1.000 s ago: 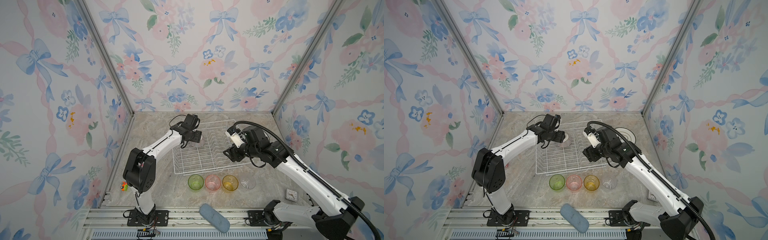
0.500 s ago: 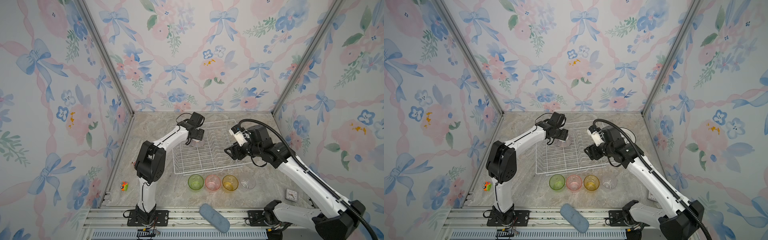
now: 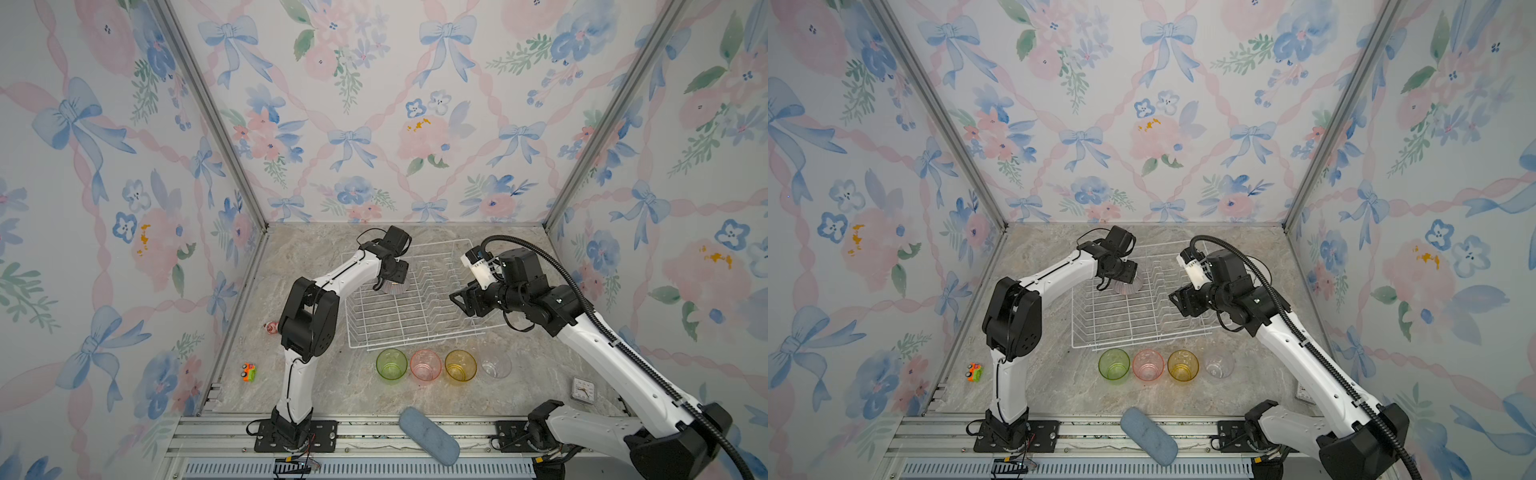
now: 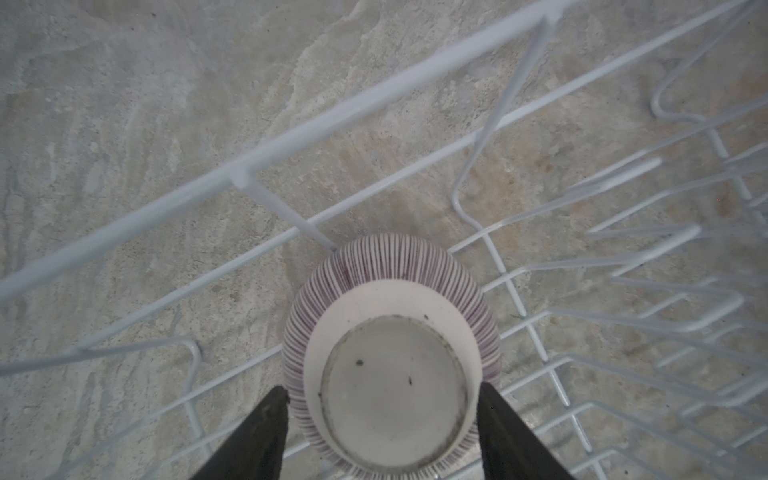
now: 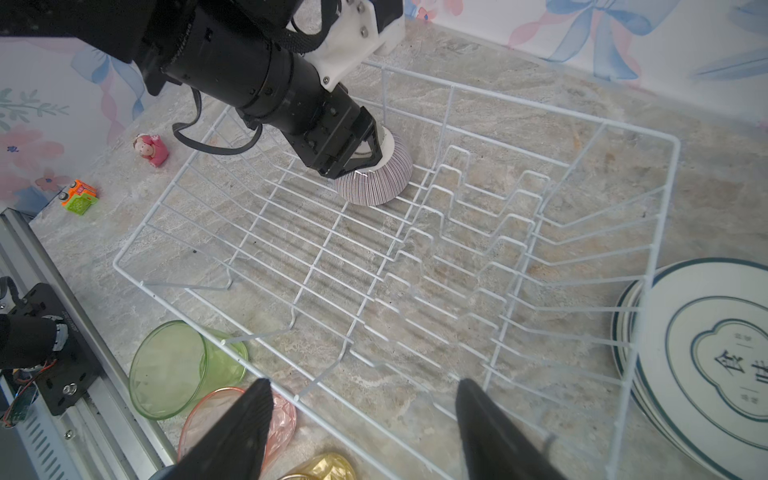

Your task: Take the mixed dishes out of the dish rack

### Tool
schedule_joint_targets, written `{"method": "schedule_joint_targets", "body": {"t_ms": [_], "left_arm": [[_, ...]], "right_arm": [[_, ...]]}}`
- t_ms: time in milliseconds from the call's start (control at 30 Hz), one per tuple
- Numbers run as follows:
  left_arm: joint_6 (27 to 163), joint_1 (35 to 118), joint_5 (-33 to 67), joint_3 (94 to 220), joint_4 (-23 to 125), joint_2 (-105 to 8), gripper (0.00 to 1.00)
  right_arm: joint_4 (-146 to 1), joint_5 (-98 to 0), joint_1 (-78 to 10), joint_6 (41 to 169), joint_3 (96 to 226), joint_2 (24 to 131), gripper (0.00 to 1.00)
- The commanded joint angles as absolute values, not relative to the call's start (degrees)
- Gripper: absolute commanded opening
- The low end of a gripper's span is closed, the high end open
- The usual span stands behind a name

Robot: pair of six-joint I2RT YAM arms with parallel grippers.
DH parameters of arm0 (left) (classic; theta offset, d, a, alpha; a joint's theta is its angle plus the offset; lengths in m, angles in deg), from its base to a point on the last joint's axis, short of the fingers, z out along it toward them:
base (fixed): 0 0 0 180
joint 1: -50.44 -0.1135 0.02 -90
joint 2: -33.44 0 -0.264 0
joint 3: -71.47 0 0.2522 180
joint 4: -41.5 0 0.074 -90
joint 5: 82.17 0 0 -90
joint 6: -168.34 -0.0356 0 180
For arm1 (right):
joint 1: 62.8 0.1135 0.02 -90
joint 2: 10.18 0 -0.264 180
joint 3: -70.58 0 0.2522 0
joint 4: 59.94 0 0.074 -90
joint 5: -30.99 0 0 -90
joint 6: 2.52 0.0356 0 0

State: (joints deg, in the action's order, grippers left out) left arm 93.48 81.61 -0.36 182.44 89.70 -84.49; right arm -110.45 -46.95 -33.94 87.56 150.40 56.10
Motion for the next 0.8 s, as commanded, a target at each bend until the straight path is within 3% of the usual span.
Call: {"method": "schedule_joint_targets", "body": {"t_ms": [0, 767], "left_arm": [[92.4, 81.7, -1.2, 183.8, 90.7, -86.0, 0.68], [91.7, 81.6, -1.7, 184.6, 92.3, -87.4, 0.62]], "right_arm": [[-109.6, -46.3, -34.4, 88.3, 149.3, 55.1, 0.73], [-109.0, -46.1, -34.6, 88.4, 148.9, 55.9, 0.73]]}}
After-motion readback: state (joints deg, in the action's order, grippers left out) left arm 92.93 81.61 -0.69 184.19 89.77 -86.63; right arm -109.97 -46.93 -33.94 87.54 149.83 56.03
